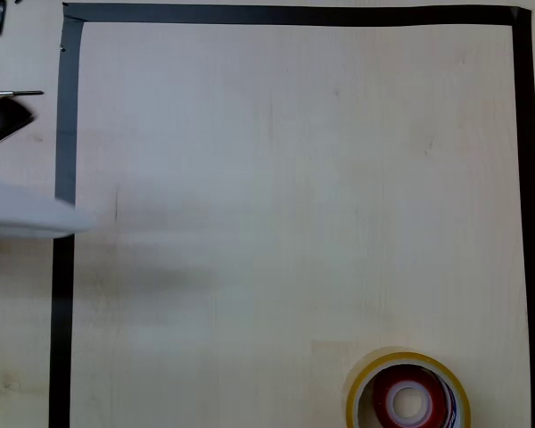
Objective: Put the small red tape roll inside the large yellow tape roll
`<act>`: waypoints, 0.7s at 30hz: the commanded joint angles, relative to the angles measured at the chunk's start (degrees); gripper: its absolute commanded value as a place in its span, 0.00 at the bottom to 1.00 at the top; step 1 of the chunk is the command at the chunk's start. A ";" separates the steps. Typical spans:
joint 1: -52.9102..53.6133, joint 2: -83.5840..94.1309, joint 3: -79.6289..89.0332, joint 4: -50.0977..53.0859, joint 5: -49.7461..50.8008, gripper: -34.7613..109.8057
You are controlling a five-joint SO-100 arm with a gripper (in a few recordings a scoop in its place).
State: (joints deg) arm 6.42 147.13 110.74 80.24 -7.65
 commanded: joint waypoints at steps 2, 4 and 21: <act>0.09 27.86 22.76 -2.64 1.93 0.27; -0.18 33.75 29.00 -2.99 1.93 0.25; -7.73 43.95 59.50 -9.84 0.97 0.24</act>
State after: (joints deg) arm 0.35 190.46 166.73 71.81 -6.15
